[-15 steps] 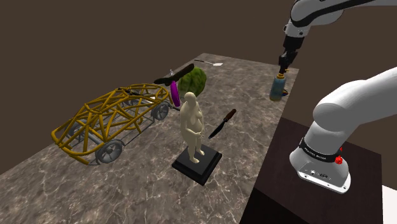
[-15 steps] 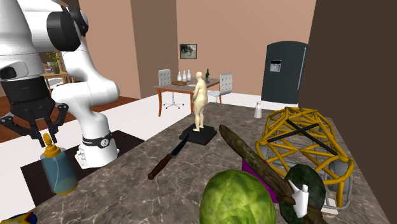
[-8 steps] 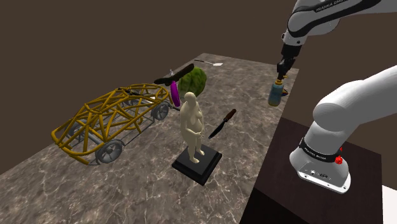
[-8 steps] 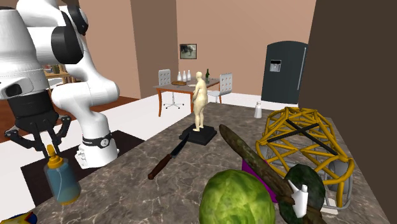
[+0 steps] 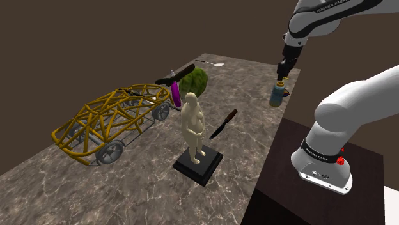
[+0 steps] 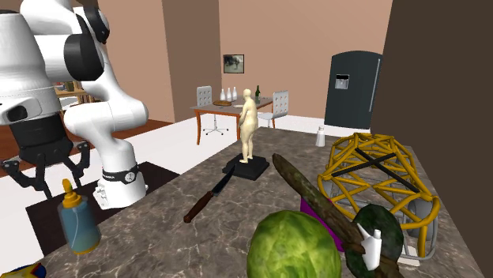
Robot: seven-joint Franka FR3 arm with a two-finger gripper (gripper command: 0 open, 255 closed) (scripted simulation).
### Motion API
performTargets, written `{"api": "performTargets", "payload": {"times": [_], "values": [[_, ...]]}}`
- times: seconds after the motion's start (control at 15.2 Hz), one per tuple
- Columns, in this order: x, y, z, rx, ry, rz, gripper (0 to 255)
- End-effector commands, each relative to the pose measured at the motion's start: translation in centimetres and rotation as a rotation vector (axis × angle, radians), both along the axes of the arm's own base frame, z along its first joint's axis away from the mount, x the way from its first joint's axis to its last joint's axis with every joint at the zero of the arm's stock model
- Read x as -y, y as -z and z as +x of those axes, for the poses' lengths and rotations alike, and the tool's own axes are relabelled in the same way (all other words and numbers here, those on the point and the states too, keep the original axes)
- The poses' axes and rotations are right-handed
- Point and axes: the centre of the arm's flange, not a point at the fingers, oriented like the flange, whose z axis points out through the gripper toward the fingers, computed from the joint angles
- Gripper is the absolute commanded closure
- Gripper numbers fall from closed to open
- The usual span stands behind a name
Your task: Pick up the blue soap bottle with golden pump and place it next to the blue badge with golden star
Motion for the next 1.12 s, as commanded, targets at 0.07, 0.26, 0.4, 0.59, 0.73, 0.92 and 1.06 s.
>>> {"api": "performTargets", "payload": {"times": [0.07,0.26,0.4,0.59,0.73,0.92,1.06], "values": [[0.0,0.1,0.0,-0.002,0.000,0.001,0],[0.0,0.1,0.0,-0.002,0.000,0.001,0],[0.1,-2.5,-0.1,-0.002,0.000,0.001,0],[0.3,-4.9,-0.2,-0.002,0.000,0.001,0],[0.3,-4.9,-0.2,-0.002,0.000,0.001,0],[0.3,-4.9,-0.2,-0.002,0.000,0.001,0],[0.3,-4.9,-0.2,-0.002,0.000,0.001,0]]}}
